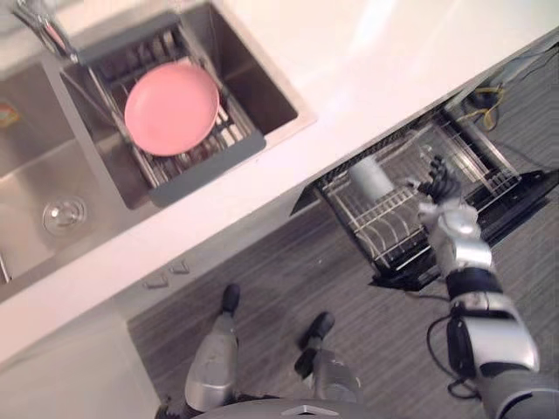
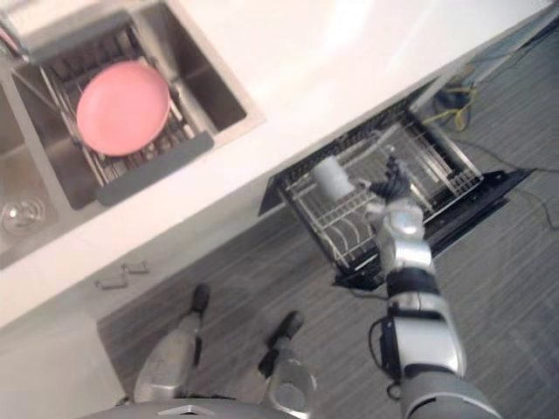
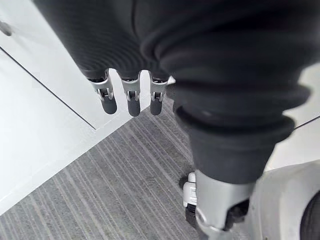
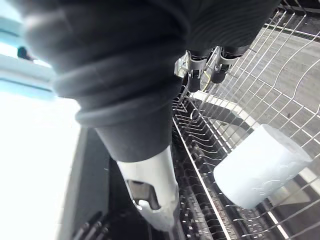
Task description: Walk over to the sink, pick up the cup, carry it to the dishwasher, place the cup inside the dishwasher, then close the dishwasher door
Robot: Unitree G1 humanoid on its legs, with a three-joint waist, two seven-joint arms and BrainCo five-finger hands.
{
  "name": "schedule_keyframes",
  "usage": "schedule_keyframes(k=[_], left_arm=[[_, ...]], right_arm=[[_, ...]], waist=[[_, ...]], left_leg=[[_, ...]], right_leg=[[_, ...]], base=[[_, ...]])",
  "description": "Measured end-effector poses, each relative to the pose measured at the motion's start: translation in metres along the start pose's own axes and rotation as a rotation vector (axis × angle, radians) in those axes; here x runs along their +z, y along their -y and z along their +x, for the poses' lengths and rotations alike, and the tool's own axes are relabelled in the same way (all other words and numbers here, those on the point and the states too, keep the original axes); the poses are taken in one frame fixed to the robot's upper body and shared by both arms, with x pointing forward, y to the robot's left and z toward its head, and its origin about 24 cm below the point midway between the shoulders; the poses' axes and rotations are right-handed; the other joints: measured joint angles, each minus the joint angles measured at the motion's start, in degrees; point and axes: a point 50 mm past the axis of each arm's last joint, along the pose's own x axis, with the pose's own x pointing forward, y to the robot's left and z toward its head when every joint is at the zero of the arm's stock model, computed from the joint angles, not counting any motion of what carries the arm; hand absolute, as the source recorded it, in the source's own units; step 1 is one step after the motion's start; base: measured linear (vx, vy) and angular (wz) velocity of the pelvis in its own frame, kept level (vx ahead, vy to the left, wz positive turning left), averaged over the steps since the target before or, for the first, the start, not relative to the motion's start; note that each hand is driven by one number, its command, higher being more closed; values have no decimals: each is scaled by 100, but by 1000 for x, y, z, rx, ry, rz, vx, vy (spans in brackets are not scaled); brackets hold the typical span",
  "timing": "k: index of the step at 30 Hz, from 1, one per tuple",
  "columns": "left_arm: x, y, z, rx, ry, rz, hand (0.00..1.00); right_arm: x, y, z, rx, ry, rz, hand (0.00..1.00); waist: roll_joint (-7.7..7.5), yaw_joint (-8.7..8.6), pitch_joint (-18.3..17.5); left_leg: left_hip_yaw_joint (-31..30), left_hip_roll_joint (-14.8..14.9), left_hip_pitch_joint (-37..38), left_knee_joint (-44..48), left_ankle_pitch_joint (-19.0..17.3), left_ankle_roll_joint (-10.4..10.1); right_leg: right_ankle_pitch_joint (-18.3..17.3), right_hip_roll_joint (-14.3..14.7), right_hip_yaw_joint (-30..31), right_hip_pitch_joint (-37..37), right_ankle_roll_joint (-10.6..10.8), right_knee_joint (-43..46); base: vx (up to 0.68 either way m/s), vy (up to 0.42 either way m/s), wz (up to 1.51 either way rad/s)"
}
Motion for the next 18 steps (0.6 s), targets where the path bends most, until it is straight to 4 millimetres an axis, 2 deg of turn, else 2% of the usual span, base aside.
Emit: schedule_keyframes(k=[1, 3, 6, 10, 16, 18], left_arm=[[-8, -3, -2, 14, -33, -28, 0], [-19, -6, -5, 36, -79, -76, 0], [-33, -8, -9, 59, -147, -156, 0], [-50, -9, -15, 67, -217, -276, 0], [-56, -12, -18, 26, -227, -432, 0], [-53, -12, -16, 13, -216, -457, 0]], right_arm=[[-11, -1, -12, -6, 2, 48, 0], [-19, -4, -29, -9, 27, 138, 0], [-23, -4, -54, -18, 82, 268, 0], [-10, -15, -79, 39, 215, 478, 0], [20, -29, -89, 184, 361, 593, 0], [27, -43, -93, 288, 381, 606, 0]], waist=[[-59, -32, -213], [-122, -113, -449], [-142, -231, -689], [-134, -301, -1006], [-15, -284, -1219], [59, -287, -1261]], left_leg=[[42, 13, 46, 13, -53, -9], [92, 30, 110, 58, -124, 3], [158, 35, 318, 216, -326, -16], [318, 95, 480, 538, -620, -48], [201, 113, 630, 602, -682, -50], [106, 102, 582, 589, -634, -45]], right_leg=[[0, 25, 32, 43, 3, -53], [-1, 54, 60, 129, 4, -115], [-36, 63, 97, 385, 33, -163], [-155, 86, 254, 551, 19, -87], [-233, 100, 178, 807, 43, -51], [-252, 102, 6, 920, 59, -56]], base=[[53, -20, -13], [64, -26, -16], [31, -10, -14], [8, 2, -23], [-15, -5, 9], [-43, -14, 35]])
